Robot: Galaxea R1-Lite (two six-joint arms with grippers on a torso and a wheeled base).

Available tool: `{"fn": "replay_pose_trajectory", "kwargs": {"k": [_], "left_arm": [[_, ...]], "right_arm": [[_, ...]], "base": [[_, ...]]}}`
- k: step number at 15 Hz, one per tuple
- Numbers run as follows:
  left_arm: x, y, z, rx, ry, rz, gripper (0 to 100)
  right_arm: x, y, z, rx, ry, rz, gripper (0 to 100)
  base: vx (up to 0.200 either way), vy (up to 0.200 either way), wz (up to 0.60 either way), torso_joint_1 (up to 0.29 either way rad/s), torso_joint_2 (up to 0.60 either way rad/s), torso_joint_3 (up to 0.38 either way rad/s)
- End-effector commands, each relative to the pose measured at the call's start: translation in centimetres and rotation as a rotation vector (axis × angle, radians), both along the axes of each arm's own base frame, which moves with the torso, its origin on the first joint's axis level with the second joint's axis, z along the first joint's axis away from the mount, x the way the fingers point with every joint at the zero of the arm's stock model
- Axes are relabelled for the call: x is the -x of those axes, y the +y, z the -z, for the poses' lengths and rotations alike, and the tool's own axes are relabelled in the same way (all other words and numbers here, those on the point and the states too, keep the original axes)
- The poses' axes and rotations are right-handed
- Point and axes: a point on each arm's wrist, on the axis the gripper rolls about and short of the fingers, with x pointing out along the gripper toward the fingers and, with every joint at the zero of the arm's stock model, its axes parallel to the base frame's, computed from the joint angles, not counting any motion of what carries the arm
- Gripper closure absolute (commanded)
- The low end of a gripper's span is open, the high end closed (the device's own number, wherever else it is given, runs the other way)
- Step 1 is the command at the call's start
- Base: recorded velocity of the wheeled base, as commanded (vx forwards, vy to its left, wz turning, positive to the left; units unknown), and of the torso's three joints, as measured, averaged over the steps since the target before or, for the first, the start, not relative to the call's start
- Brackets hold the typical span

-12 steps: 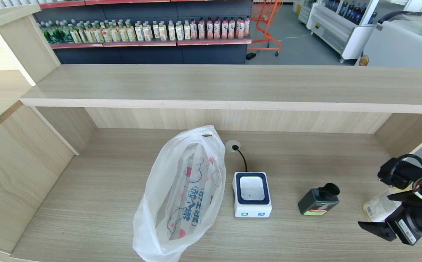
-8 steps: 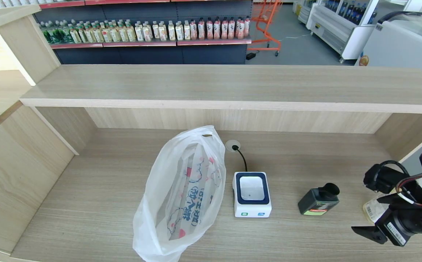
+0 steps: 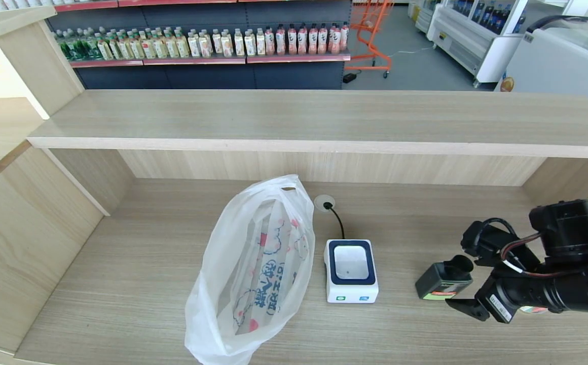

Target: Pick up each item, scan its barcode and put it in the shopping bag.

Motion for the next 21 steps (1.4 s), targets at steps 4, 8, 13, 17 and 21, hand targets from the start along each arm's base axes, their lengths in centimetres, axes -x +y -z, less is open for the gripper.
{"fn": "replay_pose_trajectory", "kwargs": {"k": [4,8,13,17,21], "left_arm": [[0.0,0.0,0.0,0.0,0.0,-0.001,0],[0.0,0.0,0.0,0.0,0.0,-0.001,0],[0.0,0.0,0.0,0.0,0.0,-0.001,0],[0.0,0.0,0.0,0.0,0.0,-0.001,0],[0.0,0.0,0.0,0.0,0.0,-0.001,0]], "right_arm": [[-0.9,1.1,1.1,-0.009,0.044,-0.049,0],[-1.2,1.5,1.6,-0.011,0.05,-0.068,100],[-0.6,1.2,1.0,-0.019,0.024,-0.061,100],[3.0,-0.3,-1.9,-0.033,-0.105,-0.023,100],[7.8,-1.4,-5.5,0.084,-0.355,-0.092,100]], "base": [[0.0,0.0,0.0,0.0,0.0,0.0],[0.0,0.0,0.0,0.0,0.0,0.0],[0.0,0.0,0.0,0.0,0.0,0.0],[0.0,0.0,0.0,0.0,0.0,0.0],[0.0,0.0,0.0,0.0,0.0,0.0]]}}
